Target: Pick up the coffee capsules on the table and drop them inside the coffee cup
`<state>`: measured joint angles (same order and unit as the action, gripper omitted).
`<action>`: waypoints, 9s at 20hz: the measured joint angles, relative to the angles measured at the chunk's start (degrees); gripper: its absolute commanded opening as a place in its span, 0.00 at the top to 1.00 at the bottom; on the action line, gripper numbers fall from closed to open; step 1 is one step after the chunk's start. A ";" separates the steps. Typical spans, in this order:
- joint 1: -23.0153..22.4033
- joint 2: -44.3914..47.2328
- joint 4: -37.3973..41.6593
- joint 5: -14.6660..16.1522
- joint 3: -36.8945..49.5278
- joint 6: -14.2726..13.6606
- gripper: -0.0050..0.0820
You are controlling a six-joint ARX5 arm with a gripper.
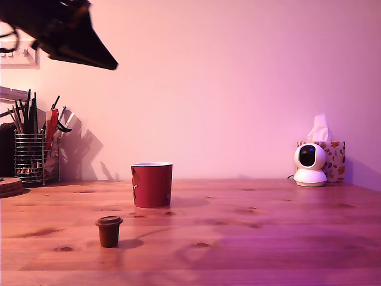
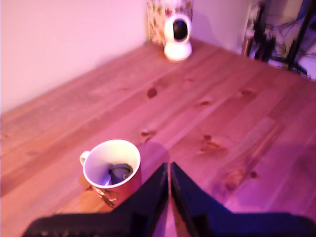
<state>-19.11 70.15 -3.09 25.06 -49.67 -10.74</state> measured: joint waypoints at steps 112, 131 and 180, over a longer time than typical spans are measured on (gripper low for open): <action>-1.46 19.39 40.83 2.93 35.67 -5.95 0.39; -3.06 29.07 39.52 4.55 25.03 -6.97 0.47; -5.57 28.55 23.10 6.38 -9.22 0.13 0.78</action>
<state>-24.69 98.70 20.01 31.44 -58.89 -10.61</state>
